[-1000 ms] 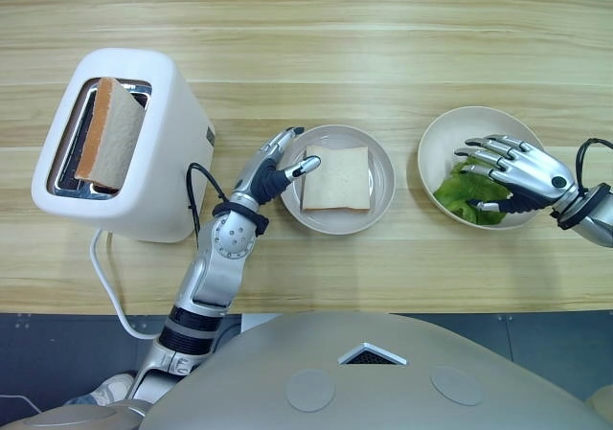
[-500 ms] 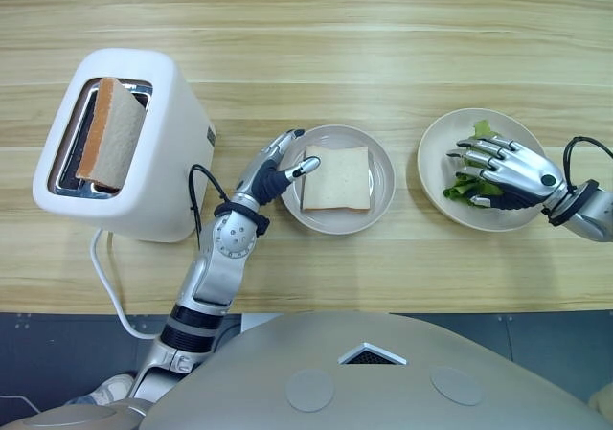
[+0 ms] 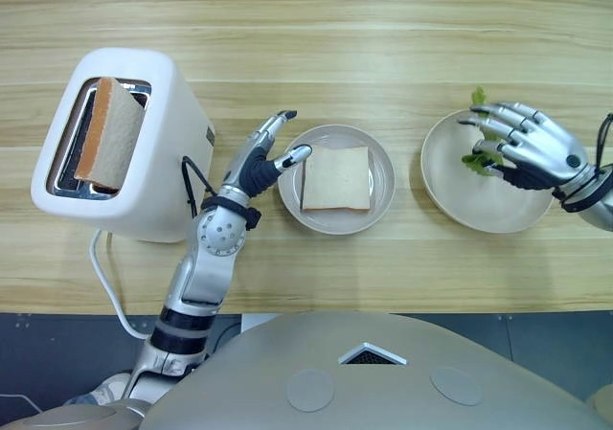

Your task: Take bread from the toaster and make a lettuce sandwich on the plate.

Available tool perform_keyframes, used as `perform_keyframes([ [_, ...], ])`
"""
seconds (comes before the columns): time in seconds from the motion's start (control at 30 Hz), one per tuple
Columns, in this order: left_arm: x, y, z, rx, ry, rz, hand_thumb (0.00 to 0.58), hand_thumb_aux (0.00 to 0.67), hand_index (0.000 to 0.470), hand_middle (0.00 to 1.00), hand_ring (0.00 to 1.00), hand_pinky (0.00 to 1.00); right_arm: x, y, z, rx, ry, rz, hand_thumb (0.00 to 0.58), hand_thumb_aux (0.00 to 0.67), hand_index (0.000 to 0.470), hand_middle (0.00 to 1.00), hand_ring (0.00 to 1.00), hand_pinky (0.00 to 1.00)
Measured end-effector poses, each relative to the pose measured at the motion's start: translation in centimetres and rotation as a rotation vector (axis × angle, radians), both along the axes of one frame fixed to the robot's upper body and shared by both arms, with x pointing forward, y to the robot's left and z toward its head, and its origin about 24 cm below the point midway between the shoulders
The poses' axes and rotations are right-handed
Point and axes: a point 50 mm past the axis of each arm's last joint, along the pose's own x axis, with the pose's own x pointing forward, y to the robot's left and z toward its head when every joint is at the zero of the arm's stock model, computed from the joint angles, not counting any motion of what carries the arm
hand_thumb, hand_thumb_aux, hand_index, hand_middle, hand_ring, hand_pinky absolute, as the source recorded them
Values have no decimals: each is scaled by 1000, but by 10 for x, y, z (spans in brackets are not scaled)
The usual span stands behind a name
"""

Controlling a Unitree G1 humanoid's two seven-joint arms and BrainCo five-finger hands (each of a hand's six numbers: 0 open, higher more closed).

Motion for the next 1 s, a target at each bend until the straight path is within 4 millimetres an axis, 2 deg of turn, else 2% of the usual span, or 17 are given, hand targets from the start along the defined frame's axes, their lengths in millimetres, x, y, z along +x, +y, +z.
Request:
perform_keyframes([
  [0.1, -9, 2, 39, -41, -136, 16, 0, 0, 0, 0, 0, 0, -1, 9, 17, 52, -26, 4, 580, 670, 470, 78, 78, 78],
  [0.23, -25, 15, 78, -17, -294, 83, 0, 0, 0, 0, 0, 0, -4, 26, 21, 102, 6, 22, 580, 670, 470, 67, 67, 67],
  [0.4, -44, 38, 110, 206, -443, 247, 0, 0, 0, 0, 0, 0, -8, 70, 4, 178, 110, 91, 580, 670, 470, 51, 51, 51],
  [0.43, -49, 47, 117, 306, -484, 315, 0, 0, 0, 0, 0, 0, -9, 84, -2, 184, 144, 116, 580, 670, 470, 59, 59, 59],
  [0.53, -58, 73, 126, 541, -521, 482, 0, 0, 0, 0, 0, 0, -12, 109, -14, 207, 205, 165, 580, 670, 470, 51, 51, 51],
  [0.63, -76, 100, 119, 720, -409, 632, 0, 0, 0, 0, 0, 0, -10, 119, -25, 210, 248, 168, 580, 670, 470, 51, 51, 51],
  [0.8, -99, 124, 106, 860, -278, 738, 0, 0, 0, 0, 0, 0, -8, 127, -36, 204, 277, 164, 580, 670, 470, 47, 47, 47],
  [0.9, -104, 135, 83, 876, -154, 741, 0, 0, 0, 0, 0, 0, -6, 137, -40, 212, 284, 182, 580, 670, 470, 43, 43, 43],
  [1.0, -100, 136, 59, 834, -81, 711, 0, 0, 0, 0, 0, 0, -4, 147, -49, 211, 312, 190, 580, 670, 470, 43, 43, 43],
])
